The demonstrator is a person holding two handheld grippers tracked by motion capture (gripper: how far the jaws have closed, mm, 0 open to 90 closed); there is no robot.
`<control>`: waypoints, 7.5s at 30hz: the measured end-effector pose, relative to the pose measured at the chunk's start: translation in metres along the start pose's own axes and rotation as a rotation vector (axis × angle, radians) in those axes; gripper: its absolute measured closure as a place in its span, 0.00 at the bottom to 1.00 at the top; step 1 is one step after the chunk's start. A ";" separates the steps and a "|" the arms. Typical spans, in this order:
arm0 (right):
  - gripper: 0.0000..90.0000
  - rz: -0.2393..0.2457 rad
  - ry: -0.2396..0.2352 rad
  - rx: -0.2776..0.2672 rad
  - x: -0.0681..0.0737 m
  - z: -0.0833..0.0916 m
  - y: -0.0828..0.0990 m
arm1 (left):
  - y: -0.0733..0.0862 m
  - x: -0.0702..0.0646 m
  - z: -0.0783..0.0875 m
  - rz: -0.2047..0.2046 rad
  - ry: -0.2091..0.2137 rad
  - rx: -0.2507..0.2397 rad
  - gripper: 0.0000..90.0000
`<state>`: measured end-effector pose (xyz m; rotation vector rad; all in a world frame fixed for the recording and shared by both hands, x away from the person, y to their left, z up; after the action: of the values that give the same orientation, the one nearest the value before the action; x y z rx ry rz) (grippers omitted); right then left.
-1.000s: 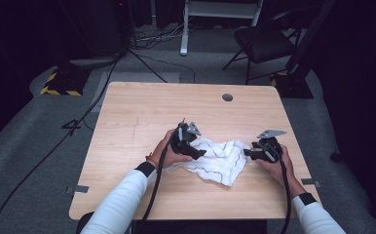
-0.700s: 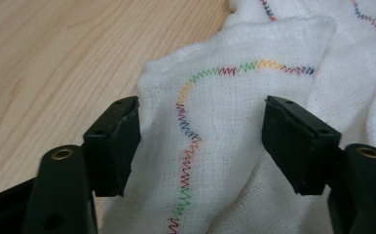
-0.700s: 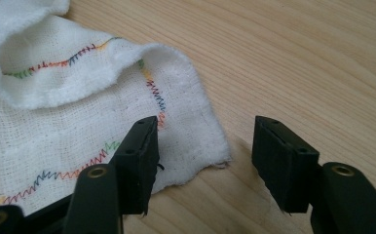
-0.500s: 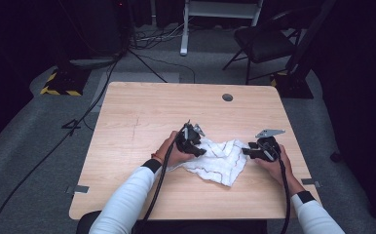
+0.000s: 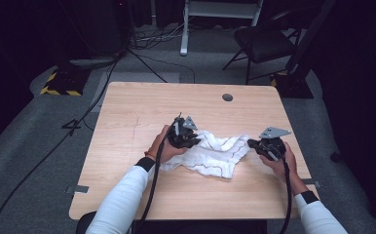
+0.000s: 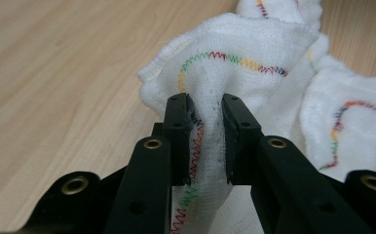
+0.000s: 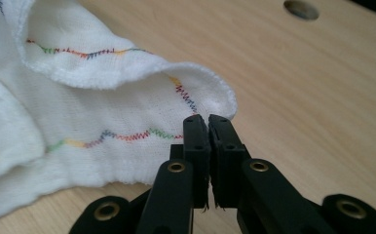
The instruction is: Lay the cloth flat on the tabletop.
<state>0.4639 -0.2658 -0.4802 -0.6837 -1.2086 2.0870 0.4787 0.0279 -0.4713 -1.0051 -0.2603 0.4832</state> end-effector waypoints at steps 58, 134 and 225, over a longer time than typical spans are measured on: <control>0.97 0.061 0.052 -0.158 0.001 0.020 -0.054 | -0.028 0.031 0.026 -0.011 -0.082 -0.110 0.94; 0.48 0.115 -0.177 0.143 0.054 -0.019 0.020 | 0.088 0.013 0.059 0.013 -0.161 0.142 0.34; 0.54 0.260 -0.492 0.042 0.245 -0.099 -0.028 | 0.063 0.116 -0.021 0.254 -0.333 0.033 0.20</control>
<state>0.3756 -0.0202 -0.5298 -0.3243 -1.3845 2.5909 0.5711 0.0983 -0.5376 -0.9268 -0.4229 0.8859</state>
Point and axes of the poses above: each handheld gripper's, and its own axes: z roughly backward along the jaws, y roughly out of its underside, x roughly to its left, the point moved 5 cm from there along -z, roughly forward along the jaws, and after that the axes turned 12 degrees about -x, right-handed, at the moved point
